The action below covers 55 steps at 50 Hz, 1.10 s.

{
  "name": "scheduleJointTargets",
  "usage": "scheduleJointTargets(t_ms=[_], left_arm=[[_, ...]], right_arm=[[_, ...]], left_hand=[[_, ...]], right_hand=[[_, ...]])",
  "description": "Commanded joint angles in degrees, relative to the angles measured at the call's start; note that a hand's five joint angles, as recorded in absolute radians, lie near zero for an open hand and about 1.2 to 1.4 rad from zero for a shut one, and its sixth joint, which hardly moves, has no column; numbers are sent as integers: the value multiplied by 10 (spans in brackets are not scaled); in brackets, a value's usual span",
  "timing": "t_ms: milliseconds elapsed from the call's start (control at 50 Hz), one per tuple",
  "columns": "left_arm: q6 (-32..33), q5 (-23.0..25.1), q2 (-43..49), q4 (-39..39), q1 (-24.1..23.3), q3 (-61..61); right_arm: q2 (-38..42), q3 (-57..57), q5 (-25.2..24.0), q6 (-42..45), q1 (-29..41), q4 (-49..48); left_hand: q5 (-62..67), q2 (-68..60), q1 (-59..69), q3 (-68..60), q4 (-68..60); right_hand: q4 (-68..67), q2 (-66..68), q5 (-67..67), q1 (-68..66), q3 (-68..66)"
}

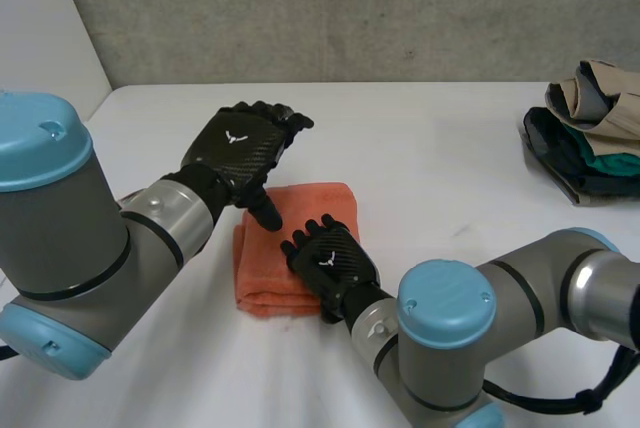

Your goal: Fold the laundry.

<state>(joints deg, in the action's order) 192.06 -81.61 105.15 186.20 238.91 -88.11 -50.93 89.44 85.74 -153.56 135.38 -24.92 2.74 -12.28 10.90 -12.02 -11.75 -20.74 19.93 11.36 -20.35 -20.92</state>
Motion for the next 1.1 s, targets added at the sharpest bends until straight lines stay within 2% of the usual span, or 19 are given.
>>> scheduleJointTargets(t_ms=[20, 120, 460, 620, 680, 840, 1000, 1100], left_arm=[[2, -2, 1, 5, -1, -1], [2, -2, 1, 7, -1, -2], [2, -1, 0, 8, -1, -7], [2, -1, -6, 8, -3, -7], [2, 0, -12, 8, -2, -7], [3, 0, -41, 8, 1, -2], [3, 1, -62, 14, -3, 1], [3, 7, -68, 18, -6, -1]], right_arm=[[32, -37, 4, 22, -3, 1], [39, -51, 5, 21, -3, -6], [69, -107, 0, 19, -4, -13], [81, -139, 1, 17, -6, -14], [73, -145, 4, 18, -19, -14], [12, -158, -4, 19, -84, -39], [-65, -187, -53, 7, -188, -93], [-84, -223, -72, -68, -278, -167]], left_hand=[[-2, -3, 17, -6, -8], [-2, -3, 17, -6, -8], [-2, -3, 17, -6, -8], [-5, 0, 13, -2, -5], [-5, 0, 13, -2, -5], [-8, 4, 10, 1, -2], [-12, 7, 7, 5, 2], [-10, 6, 8, 3, 0]], right_hand=[[-82, 90, 76, -86, -80], [-149, 157, 143, -153, -147], [-161, 169, 155, -165, -159], [-576, 584, 570, -580, -574], [-593, 601, 586, -597, -591], [-593, 601, 586, -597, -591], [-593, 601, 586, -597, -591], [-593, 601, 586, -597, -591]])
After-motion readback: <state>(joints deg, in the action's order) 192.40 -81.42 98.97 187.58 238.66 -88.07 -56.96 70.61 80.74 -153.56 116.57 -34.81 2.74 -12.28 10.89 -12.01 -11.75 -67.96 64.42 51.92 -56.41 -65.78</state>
